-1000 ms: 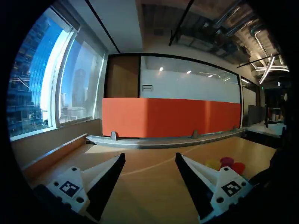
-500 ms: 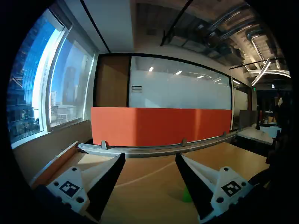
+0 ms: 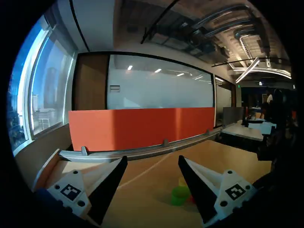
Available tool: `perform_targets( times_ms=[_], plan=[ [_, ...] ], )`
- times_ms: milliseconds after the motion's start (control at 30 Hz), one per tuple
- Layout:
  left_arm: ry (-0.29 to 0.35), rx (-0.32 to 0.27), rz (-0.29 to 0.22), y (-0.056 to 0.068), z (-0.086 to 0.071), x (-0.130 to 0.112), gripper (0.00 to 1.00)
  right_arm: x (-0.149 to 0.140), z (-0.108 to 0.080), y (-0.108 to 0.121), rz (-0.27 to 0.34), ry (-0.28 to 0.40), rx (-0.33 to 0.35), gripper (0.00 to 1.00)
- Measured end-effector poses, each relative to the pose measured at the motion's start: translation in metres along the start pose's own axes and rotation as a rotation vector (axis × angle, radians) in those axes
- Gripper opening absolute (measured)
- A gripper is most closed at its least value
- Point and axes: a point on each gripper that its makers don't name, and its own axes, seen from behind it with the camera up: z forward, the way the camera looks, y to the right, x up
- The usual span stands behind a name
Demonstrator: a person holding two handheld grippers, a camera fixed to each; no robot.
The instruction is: Pour water
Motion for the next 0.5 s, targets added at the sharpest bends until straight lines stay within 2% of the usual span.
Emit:
perform_targets(
  times_ms=[300,400,500],
  plan=[
    [0.021,-0.148,-0.002,0.032,0.005,0.012,1.00,0.008,-0.003,-0.053,-0.034,-0.023,0.228,1.00],
    [0.007,-0.200,-0.002,0.042,0.007,0.011,1.00,0.011,-0.005,-0.070,-0.040,-0.028,0.295,1.00],
    [0.002,-0.234,-0.015,0.047,0.010,0.013,1.00,0.012,-0.006,-0.081,-0.050,-0.032,0.335,1.00]
  ],
)
